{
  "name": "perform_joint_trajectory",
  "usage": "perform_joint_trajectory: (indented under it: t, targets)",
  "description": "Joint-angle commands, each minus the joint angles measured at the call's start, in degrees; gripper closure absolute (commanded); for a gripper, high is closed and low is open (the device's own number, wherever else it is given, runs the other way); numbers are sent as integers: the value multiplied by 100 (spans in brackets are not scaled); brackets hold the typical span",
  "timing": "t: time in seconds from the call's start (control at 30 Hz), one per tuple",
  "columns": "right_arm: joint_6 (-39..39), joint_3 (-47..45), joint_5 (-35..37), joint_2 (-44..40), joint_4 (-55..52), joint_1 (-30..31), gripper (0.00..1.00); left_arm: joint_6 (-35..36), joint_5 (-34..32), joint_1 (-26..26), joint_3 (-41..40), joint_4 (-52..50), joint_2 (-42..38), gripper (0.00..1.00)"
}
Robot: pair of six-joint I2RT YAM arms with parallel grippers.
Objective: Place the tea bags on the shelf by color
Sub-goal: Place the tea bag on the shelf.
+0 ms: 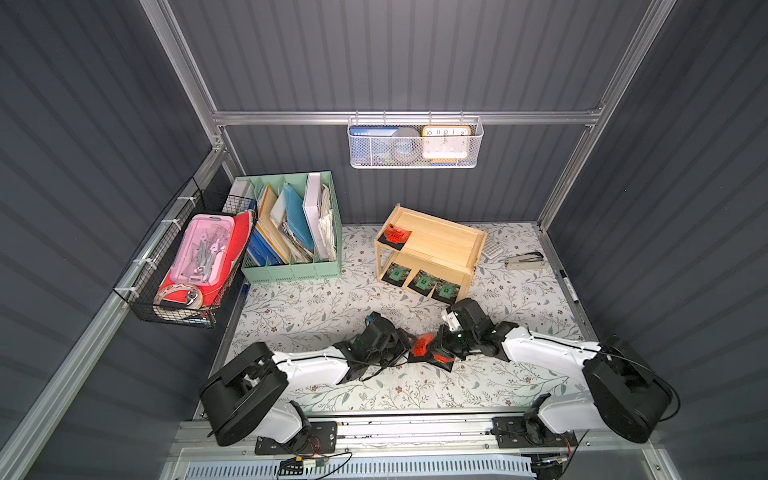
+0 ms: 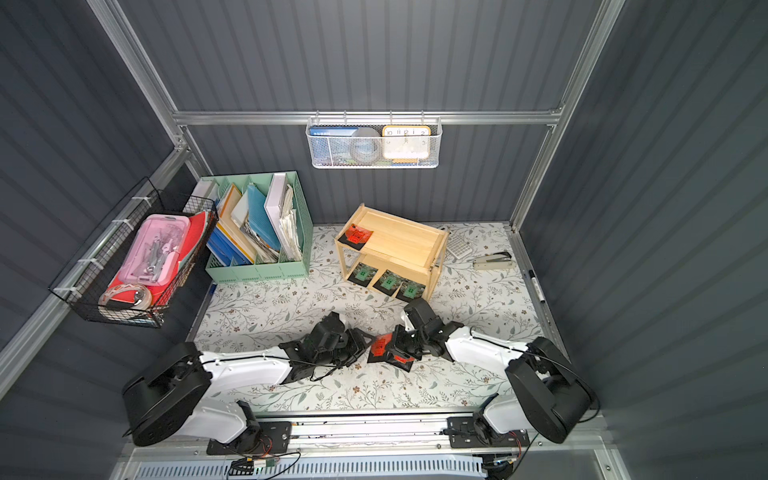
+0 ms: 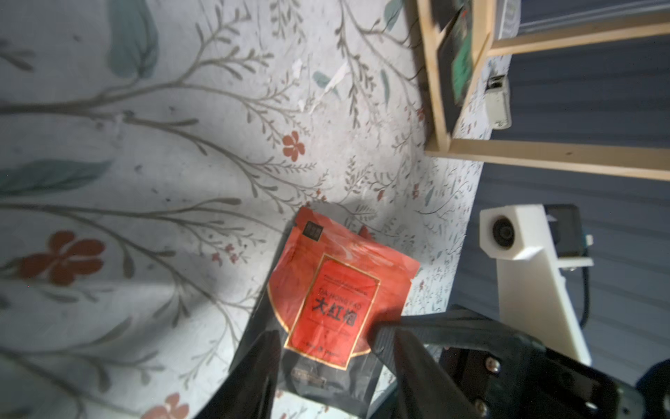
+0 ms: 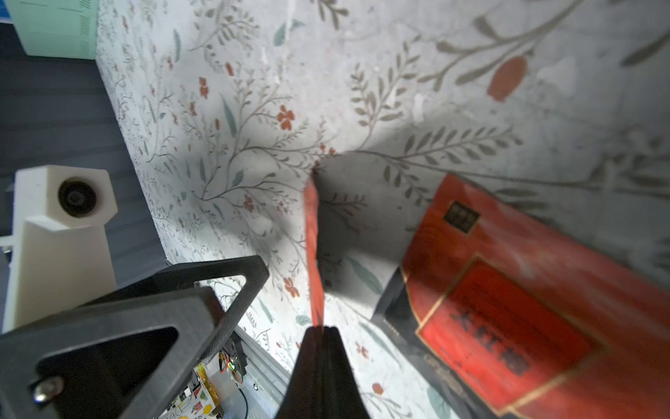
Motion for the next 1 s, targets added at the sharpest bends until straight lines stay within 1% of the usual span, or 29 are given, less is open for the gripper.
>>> perform_joint_trajectory:
  t: [0.0,0.03,0.07,0.13,0.27,0.4,0.5,0.63,0.7,0.97]
  targets:
    - [-386,326,113,-422,-644,-11,100,-153,-551,74,42,-922,-595,39]
    - [-447,397,128,-528,-769,-12,100,-162,-630,74,48,-1082,-767,36]
    - [-497,488,139,-668,-893,-17,100,-168,-732,69,73,-1288,-957,30]
    - [-569,664,194,-979,-1139,-12,100,-156,-911,82,134,-1658,-1328,22]
    - [-676,1143,291,-1373,-1577,-42,100,-106,-1221,96,227,-2246,-1925,0]
    - [-659,1707,286,-1554,-1814,-158,100,-90,-1414,95,292,-2676,-2344,0]
    - [-680,2206,135,-1468,-2005,-375,100,-78,-1536,100,290,-2833,-2595,0]
    - [-751,2865,-86,-1213,-2115,-673,100,-61,-1615,100,252,-2958,-2852,0]
    - [-789,3203,-238,-1038,-2333,-849,100,-38,-1620,99,202,-2944,-2955,0]
    - [-808,4160,-644,-309,-2414,-1430,100,117,-1567,101,92,-2914,-3290,0]
